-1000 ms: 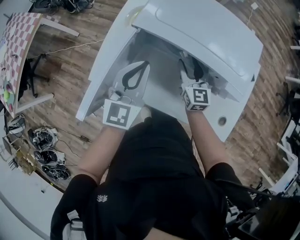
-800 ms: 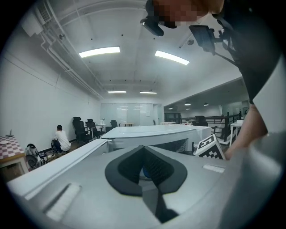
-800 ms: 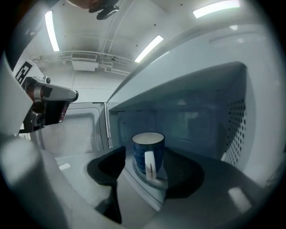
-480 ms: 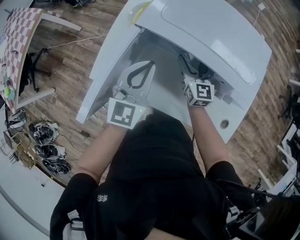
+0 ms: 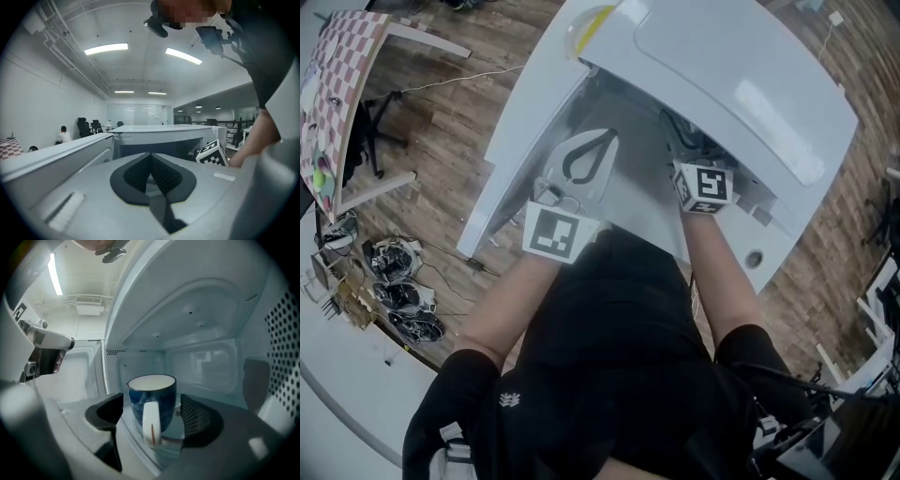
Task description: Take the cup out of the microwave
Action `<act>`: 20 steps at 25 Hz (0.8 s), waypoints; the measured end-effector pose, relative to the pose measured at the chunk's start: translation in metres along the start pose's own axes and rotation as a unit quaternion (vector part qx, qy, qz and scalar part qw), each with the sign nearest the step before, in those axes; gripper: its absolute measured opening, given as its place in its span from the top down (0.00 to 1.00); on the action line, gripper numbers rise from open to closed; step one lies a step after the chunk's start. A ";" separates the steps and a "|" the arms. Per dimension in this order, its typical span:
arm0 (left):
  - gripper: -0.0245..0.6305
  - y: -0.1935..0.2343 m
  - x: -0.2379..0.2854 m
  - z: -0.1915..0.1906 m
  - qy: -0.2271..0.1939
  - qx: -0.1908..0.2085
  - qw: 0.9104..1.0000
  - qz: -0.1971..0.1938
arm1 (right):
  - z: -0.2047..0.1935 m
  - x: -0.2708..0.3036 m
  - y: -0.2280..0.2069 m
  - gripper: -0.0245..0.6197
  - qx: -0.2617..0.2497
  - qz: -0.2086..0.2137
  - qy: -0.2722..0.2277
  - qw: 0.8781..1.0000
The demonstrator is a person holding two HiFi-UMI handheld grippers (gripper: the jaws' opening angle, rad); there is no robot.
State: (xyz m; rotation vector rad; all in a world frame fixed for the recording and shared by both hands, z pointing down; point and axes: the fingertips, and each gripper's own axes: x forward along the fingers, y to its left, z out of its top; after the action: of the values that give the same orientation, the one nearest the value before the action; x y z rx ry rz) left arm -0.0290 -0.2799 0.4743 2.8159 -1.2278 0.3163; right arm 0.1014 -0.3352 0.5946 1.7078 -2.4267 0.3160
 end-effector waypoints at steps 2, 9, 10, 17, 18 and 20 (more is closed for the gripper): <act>0.95 0.003 0.002 -0.003 0.003 0.000 1.000 0.002 | 0.000 0.004 -0.001 0.38 -0.002 0.002 -0.002 1.000; 0.95 0.009 0.008 -0.006 0.011 0.008 1.000 0.007 | -0.002 0.019 -0.004 0.36 -0.006 0.003 -0.001 1.000; 0.95 0.010 0.009 -0.007 0.011 0.007 1.000 0.007 | -0.002 0.020 -0.005 0.36 -0.008 0.001 0.000 1.000; 0.95 0.013 0.008 -0.011 0.020 0.012 1.000 0.011 | -0.004 0.027 -0.005 0.36 -0.026 -0.009 0.011 1.000; 0.95 0.014 0.008 -0.010 0.019 0.011 1.000 0.013 | -0.005 0.027 -0.005 0.37 -0.028 -0.010 0.015 0.999; 0.95 0.015 0.006 -0.008 0.016 0.009 1.000 0.015 | -0.006 0.027 -0.004 0.38 -0.031 -0.005 0.020 0.999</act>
State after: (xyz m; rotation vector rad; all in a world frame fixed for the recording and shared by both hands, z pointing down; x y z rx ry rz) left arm -0.0369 -0.2934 0.4830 2.7973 -1.2695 0.3737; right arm 0.0963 -0.3595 0.6073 1.6710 -2.3743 0.2688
